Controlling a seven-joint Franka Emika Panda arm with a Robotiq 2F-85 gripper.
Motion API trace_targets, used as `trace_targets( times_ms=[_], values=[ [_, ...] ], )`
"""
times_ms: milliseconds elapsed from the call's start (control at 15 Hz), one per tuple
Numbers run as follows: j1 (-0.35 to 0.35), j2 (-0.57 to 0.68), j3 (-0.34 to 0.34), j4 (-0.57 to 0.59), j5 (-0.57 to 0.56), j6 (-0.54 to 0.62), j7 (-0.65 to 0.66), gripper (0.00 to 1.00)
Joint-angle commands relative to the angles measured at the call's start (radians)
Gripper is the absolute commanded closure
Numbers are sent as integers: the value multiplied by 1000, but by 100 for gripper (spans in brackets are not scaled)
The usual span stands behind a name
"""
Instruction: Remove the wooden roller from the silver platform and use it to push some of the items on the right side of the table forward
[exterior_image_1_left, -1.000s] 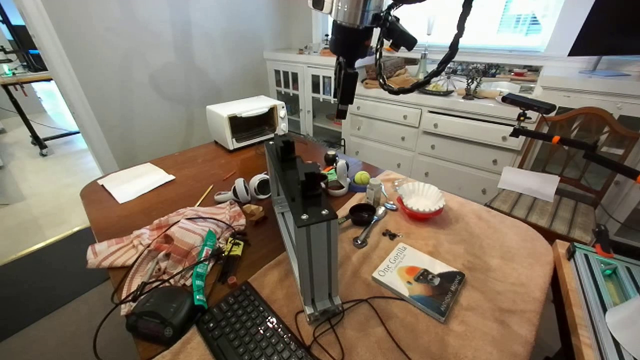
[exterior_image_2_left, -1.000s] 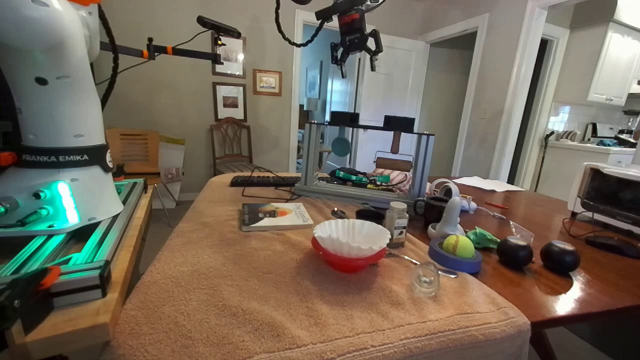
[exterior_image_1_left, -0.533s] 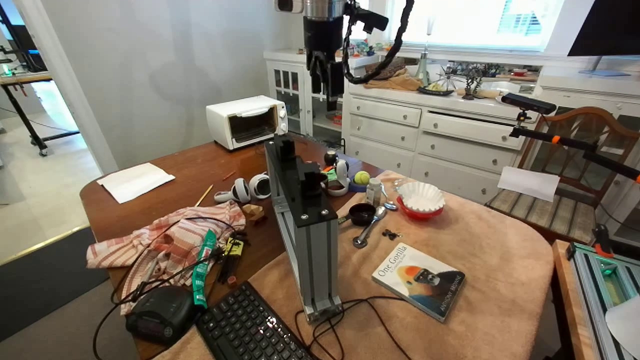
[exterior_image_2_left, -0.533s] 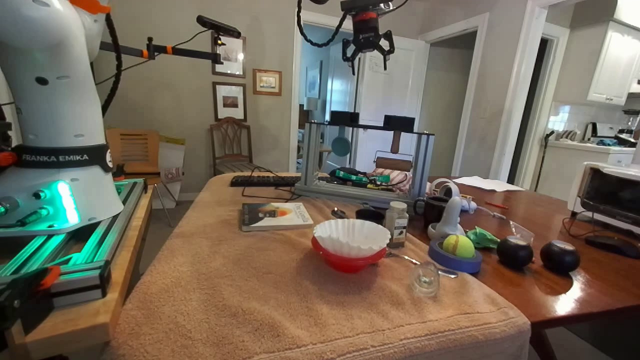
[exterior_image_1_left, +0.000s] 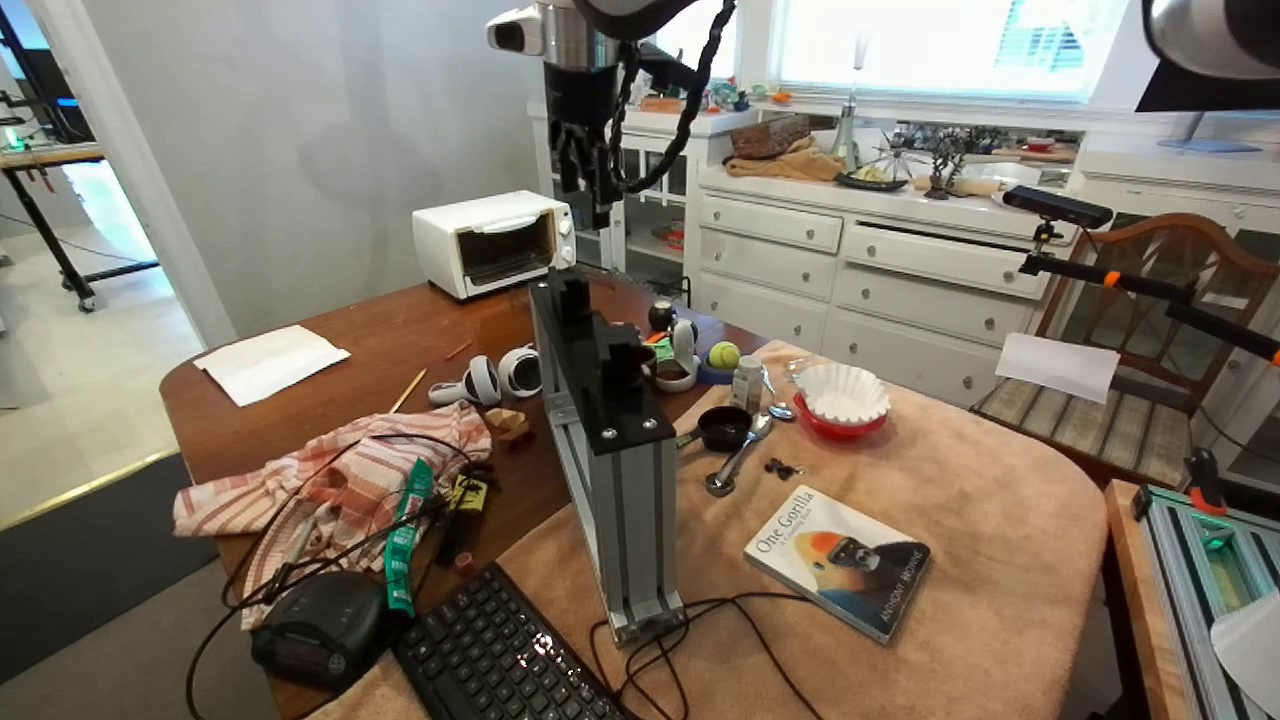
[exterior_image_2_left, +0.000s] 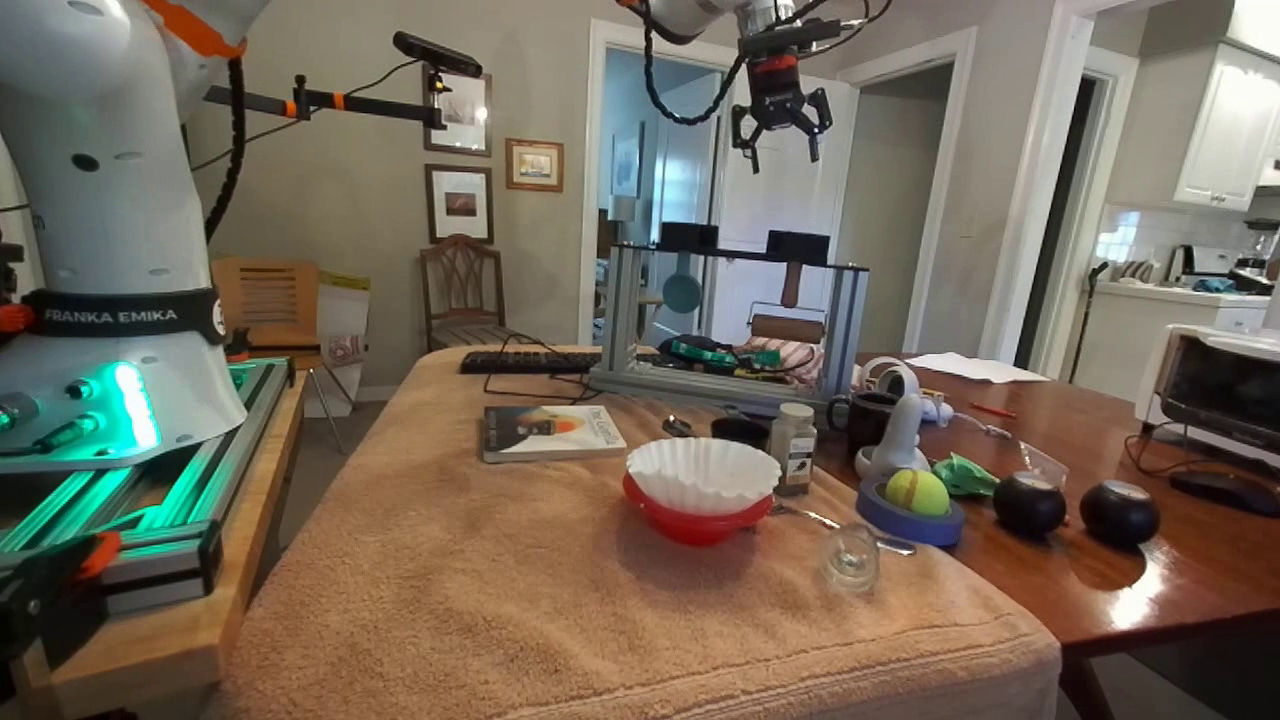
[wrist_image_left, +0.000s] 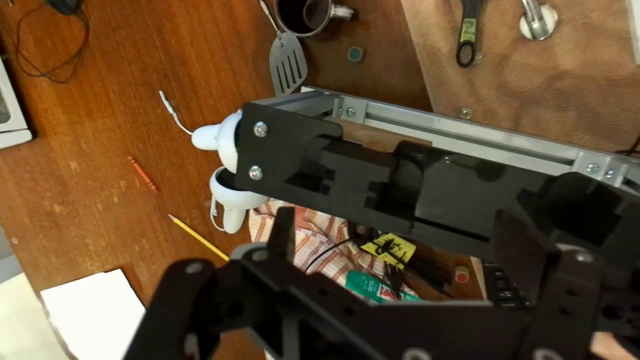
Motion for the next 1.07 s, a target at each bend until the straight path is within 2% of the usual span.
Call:
trace_targets(
  times_ms=[0, 133, 200, 400, 1000],
  values=[
    [22, 153, -40, 217, -21, -25, 45, 0],
    [28, 194, -60, 275, -21, -46, 83, 0],
    [6, 116, -36, 153, -1, -2, 43, 0],
    [18, 149, -47, 203, -9, -5, 53, 0],
    [-1, 238, -38, 304, 20, -222, -52, 0]
  ],
)
